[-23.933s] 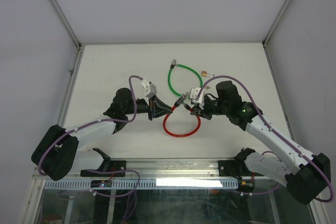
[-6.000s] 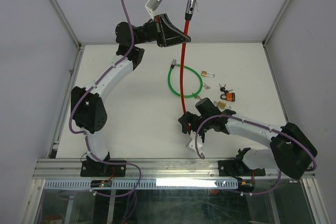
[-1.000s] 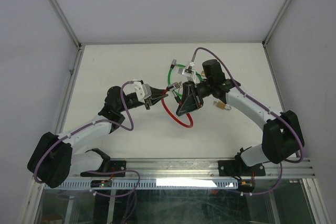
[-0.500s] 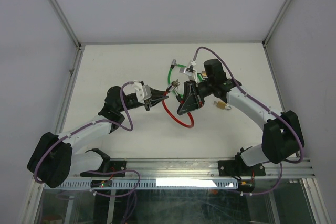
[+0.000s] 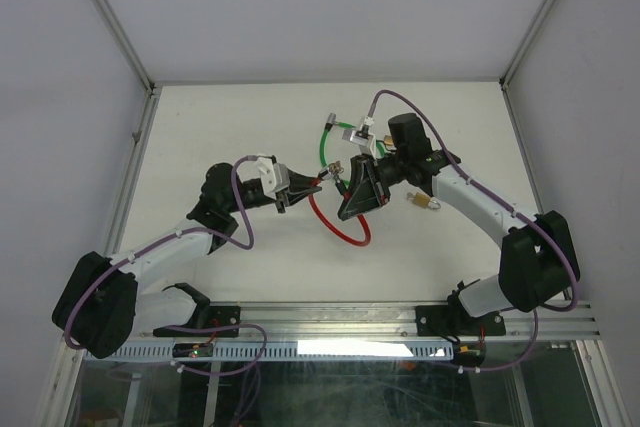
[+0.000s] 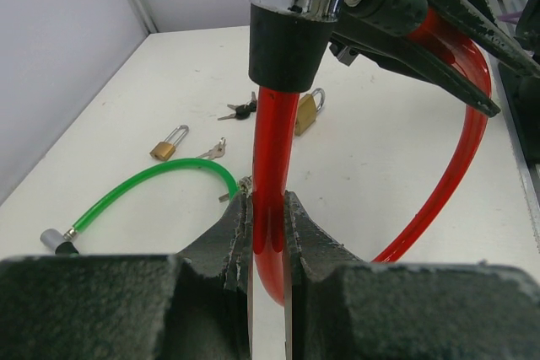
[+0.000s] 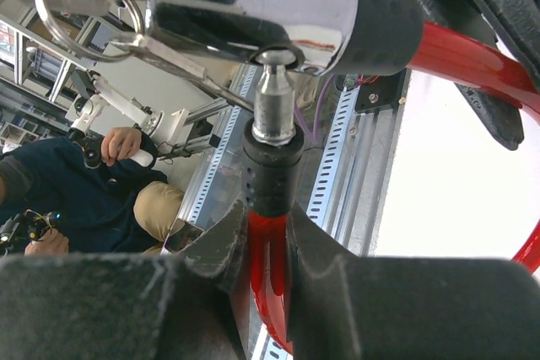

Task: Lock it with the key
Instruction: Lock the lock.

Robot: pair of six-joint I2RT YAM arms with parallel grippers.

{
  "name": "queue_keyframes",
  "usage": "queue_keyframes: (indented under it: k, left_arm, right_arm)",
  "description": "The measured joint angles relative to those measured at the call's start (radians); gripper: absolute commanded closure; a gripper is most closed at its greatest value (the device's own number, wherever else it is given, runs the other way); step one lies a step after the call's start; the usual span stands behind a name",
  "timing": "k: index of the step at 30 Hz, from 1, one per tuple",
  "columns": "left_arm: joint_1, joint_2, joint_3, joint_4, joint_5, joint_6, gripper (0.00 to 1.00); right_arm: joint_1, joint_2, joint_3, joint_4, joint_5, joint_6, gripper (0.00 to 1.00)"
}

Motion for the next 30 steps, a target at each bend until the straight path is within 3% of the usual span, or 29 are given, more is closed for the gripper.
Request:
queue_keyframes:
  k: [22,30]
  left_arm:
    - [-0.005,0.0,0.094,-0.223,0.007,0.076,1.0]
    - [-0.053,-0.08,0.046,-0.232,-0.105,0.127,1.0]
  right_arm:
    - [0.018,-0.005,0.0,-0.047,0.0,-0.048,1.0]
    - [-0.002,-0.005,0.0,-0.056,-0.004,-0.052,1.0]
